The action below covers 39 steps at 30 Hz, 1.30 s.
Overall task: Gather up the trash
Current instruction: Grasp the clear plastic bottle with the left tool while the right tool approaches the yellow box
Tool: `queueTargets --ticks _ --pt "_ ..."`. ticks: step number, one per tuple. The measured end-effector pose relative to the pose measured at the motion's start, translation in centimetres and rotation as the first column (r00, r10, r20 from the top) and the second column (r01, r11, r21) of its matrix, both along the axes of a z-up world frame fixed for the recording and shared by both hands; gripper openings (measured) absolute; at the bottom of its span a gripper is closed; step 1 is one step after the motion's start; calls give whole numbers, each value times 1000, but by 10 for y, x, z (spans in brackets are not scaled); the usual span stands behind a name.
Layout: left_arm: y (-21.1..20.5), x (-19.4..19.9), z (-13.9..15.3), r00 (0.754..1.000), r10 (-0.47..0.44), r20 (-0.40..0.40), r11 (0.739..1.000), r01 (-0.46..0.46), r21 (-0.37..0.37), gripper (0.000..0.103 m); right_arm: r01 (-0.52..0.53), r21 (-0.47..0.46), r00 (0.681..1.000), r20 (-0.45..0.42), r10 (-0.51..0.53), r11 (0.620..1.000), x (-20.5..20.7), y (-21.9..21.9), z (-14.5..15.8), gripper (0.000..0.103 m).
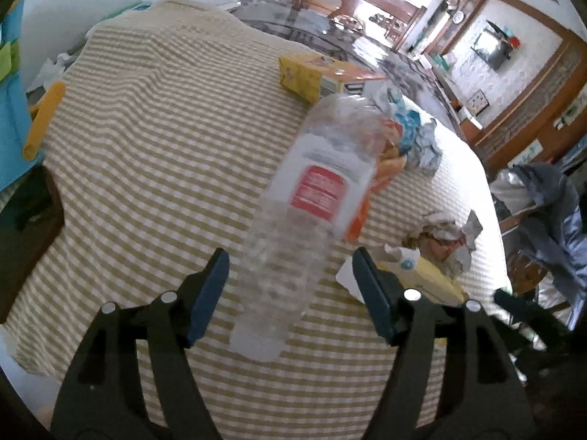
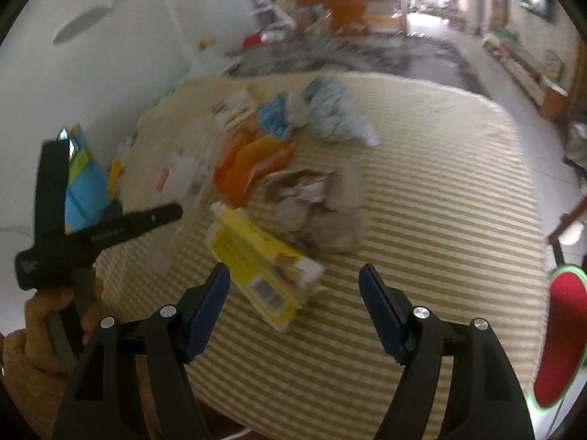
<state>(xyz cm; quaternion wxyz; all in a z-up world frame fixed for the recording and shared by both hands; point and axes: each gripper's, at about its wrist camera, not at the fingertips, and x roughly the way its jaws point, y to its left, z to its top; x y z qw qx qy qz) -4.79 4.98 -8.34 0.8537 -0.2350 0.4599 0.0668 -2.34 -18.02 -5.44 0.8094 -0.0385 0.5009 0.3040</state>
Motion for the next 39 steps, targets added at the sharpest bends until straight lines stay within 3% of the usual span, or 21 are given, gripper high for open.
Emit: queueTargets --ticks 2,4,6,9,14,17,19,20,21,29,33,34,39 --pt "5 1 -2 1000 16 -6 1000 -16 -17 70 -28 -11 999 -27 28 1000 3 8 -9 70" --pt "6 1 -2 1000 20 1 1000 -20 -23 70 -50 -30 998 -35 49 998 1 11 -14 58" --pt "5 0 1 1000 20 15 1000 -20 -5 74 -69 -47 997 -24 68 996 -3 12 -16 24" --pt "7 -2 3 999 31 31 1000 -31 -7 74 -71 -12 996 -45 71 997 -7 7 -13 22" --pt "17 -6 1 997 77 27 996 -76 -47 75 -81 2 994 -79 81 997 -24 -5 -8 22" --pt "24 -7 -2 994 110 23 991 -108 -79 81 -80 5 990 -113 80 997 -34 -10 -7 25" --pt "29 -9 -2 990 140 28 986 -137 -95 82 -73 -5 991 -115 72 997 -38 -12 -7 40" --pt "31 -8 -2 989 146 28 985 -143 -99 82 -68 -8 993 -100 67 998 -41 -14 -4 55" --pt "32 -8 -3 988 153 25 983 -150 -105 82 -67 -10 994 -86 66 998 -42 -14 -2 57" --pt "37 15 -16 986 167 -29 983 -168 -69 82 -120 -30 993 -10 120 992 -33 16 10 59" --pt "39 26 -29 986 154 -71 981 -161 -104 62 -164 -60 986 -4 164 985 -30 38 2 59" --pt "36 27 -27 987 151 -61 984 -156 -84 56 -178 -69 984 -2 178 982 -30 44 -1 59" --pt "34 25 -27 990 135 -45 986 -139 -92 56 -202 -86 979 -8 202 976 -26 53 -12 59"
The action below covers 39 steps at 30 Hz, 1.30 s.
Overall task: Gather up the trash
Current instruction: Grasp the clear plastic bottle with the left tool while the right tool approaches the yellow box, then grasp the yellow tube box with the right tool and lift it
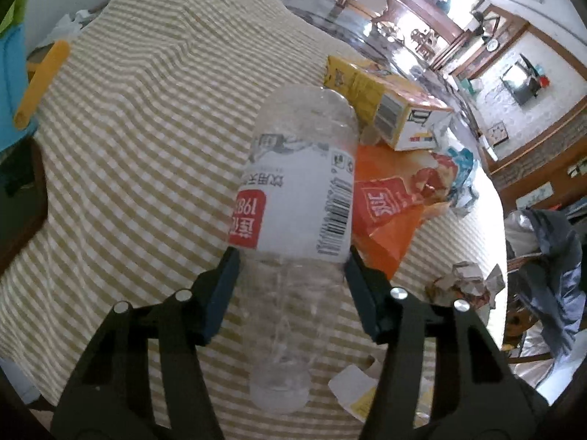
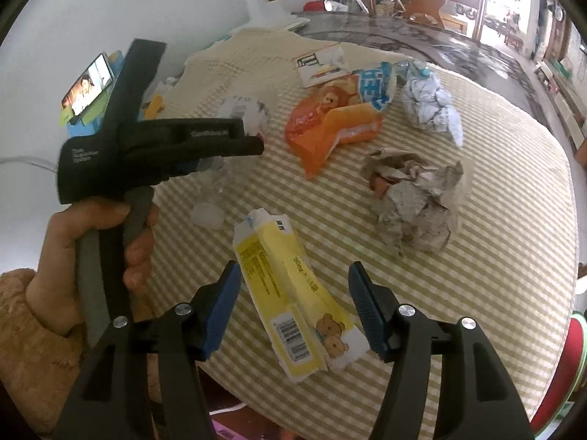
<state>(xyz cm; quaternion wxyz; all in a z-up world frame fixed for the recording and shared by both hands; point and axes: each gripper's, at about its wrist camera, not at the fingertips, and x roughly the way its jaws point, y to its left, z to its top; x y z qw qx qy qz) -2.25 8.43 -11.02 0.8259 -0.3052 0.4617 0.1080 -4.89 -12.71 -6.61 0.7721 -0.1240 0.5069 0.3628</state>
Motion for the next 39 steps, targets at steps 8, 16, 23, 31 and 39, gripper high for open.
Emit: queueTargets --ticks 8,16,23,31,39 --pt "-2 -11 8 1000 12 27 1000 -12 3 56 16 16 999 -48 -15 1000 10 -4 -15 59" --pt "-5 -13 9 1000 4 27 1000 -4 10 56 9 32 997 -76 -6 999 11 -3 -20 30" --pt "-8 -10 9 1000 0 28 1000 -1 13 56 16 34 996 -93 -13 999 9 -3 -25 32" --pt "-11 -10 10 1000 -14 27 1000 13 17 56 -1 36 991 -130 6 999 2 5 -35 35" --pt "-9 -8 10 1000 -10 27 1000 9 15 56 22 57 997 -80 -17 998 -4 0 -24 31"
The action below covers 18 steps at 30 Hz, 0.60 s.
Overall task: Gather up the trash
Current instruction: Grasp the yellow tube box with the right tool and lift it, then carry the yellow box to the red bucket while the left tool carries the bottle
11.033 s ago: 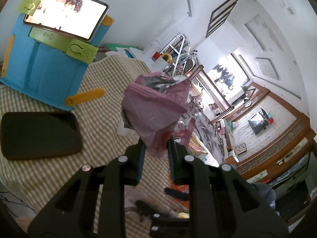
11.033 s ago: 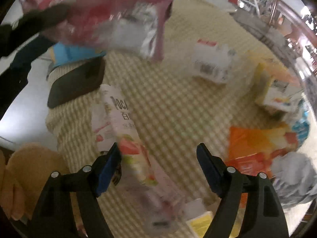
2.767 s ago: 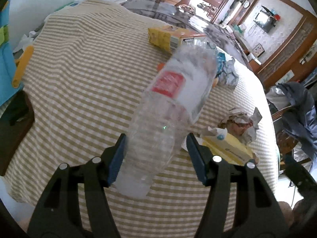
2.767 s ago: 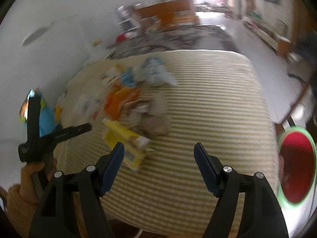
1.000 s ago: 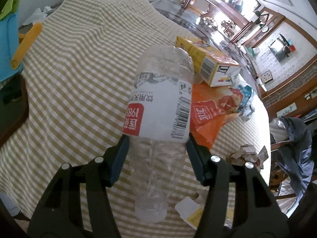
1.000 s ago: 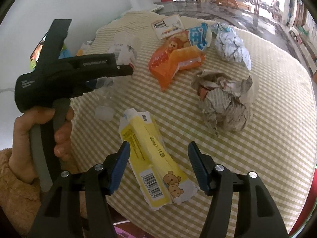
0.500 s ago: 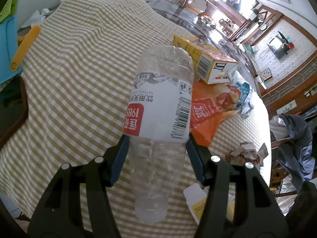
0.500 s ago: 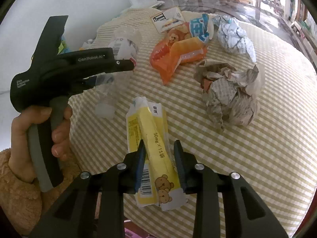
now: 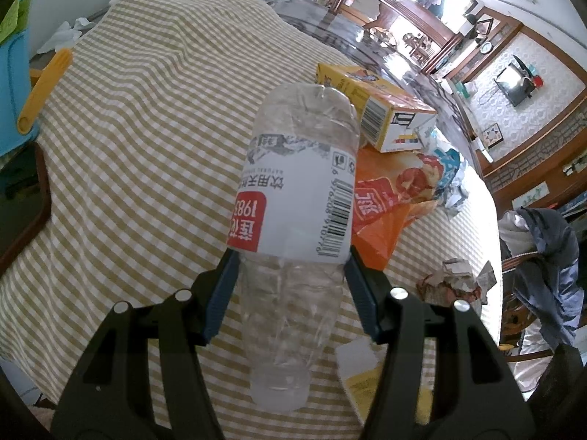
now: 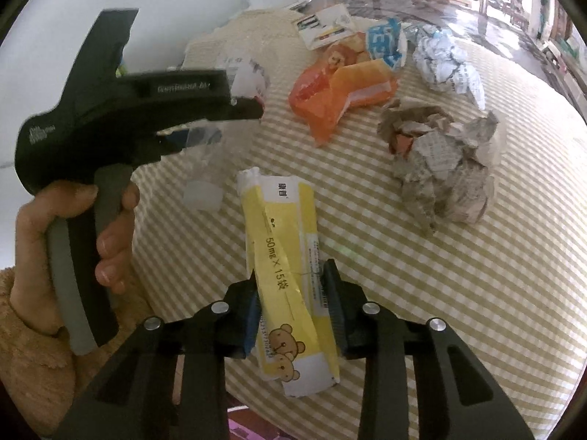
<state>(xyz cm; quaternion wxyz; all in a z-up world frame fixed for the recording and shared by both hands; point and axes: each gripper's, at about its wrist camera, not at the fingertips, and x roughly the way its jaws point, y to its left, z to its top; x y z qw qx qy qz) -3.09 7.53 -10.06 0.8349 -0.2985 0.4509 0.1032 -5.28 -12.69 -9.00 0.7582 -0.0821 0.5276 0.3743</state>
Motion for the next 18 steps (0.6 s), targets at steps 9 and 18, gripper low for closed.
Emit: queueTargets --ticks 9,18 --pt "1 0 2 1000 -6 5 1000 6 7 56 124 120 991 36 -129 985 9 -36 26 31" --pt "-6 -8 13 998 -43 48 999 41 31 56 265 222 954 80 -288 938 15 -74 46 31"
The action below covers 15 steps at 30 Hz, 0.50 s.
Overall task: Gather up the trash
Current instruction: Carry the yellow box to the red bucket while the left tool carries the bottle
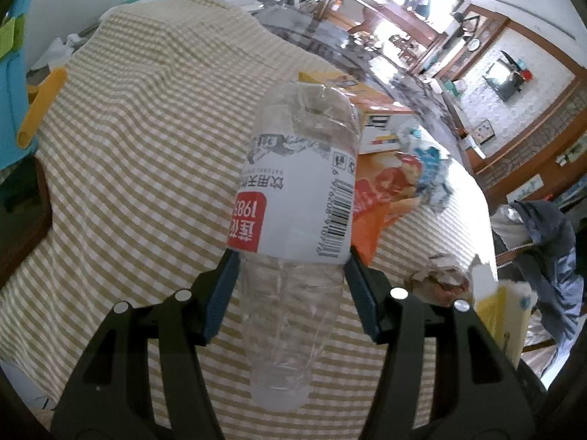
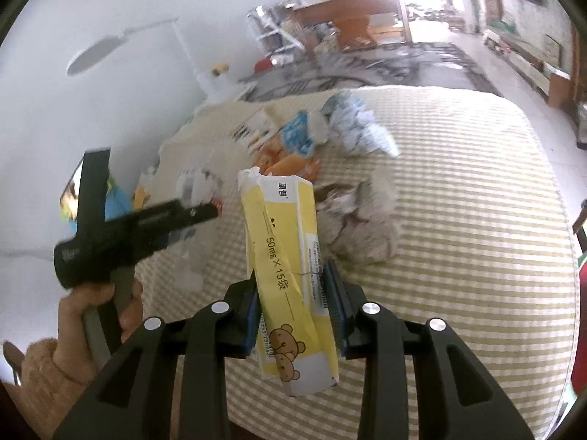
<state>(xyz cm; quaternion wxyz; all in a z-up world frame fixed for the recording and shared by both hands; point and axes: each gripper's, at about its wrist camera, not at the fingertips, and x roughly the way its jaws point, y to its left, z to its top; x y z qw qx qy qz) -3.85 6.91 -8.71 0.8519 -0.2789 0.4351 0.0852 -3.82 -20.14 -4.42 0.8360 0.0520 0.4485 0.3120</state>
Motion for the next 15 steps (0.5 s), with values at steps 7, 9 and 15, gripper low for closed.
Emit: queueTargets --ticks 7,9,15 --pt "-10 -7 16 999 -32 39 996 28 88 56 84 73 996 22 -86 994 -1 -28 15 31" --pt "-16 -11 25 997 -48 57 992 41 116 56 114 98 993 31 -117 989 -2 -40 21 31" --pt "-39 -19 51 988 -103 111 985 87 147 56 218 201 971 49 -232 955 -10 -94 42 31"
